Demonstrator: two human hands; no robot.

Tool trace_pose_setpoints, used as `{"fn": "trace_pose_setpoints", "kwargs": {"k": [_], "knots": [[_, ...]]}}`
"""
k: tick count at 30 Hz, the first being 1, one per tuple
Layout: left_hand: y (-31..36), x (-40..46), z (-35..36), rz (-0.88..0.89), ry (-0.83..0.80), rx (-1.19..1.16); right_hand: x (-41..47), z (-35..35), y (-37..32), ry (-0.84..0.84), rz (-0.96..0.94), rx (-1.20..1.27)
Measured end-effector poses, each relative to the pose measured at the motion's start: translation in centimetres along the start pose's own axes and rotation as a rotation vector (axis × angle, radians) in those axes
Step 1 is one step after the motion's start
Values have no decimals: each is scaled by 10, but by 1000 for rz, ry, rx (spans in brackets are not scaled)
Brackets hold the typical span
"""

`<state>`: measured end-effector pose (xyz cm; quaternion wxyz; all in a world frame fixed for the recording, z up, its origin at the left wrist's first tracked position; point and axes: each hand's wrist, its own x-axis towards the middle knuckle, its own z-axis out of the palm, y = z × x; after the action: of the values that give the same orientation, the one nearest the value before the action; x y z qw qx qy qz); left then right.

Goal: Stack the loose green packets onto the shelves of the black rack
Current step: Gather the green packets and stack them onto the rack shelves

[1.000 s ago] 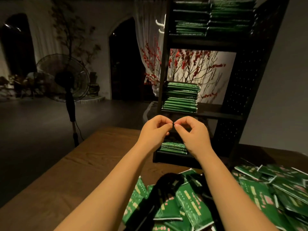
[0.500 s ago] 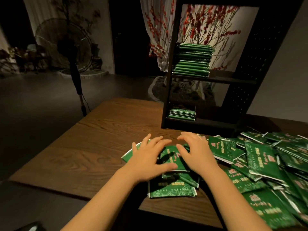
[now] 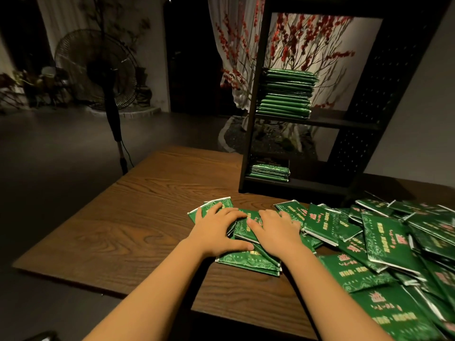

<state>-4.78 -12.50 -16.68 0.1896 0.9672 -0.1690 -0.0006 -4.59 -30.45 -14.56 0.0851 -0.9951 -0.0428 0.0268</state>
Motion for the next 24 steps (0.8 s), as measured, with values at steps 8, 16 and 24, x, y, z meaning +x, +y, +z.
{"fn": "trace_pose_setpoints", "kwargs": {"k": [8,16,24], "knots": [[-17,11,-6,68,208,-670,27,-4,-12,161,-60,140],[-22,31,2,-523,501,-265,40,5,-41,72,-111,97],[-13,46,4,-415,369,-198,41,9,-32,61,-180,238]]}}
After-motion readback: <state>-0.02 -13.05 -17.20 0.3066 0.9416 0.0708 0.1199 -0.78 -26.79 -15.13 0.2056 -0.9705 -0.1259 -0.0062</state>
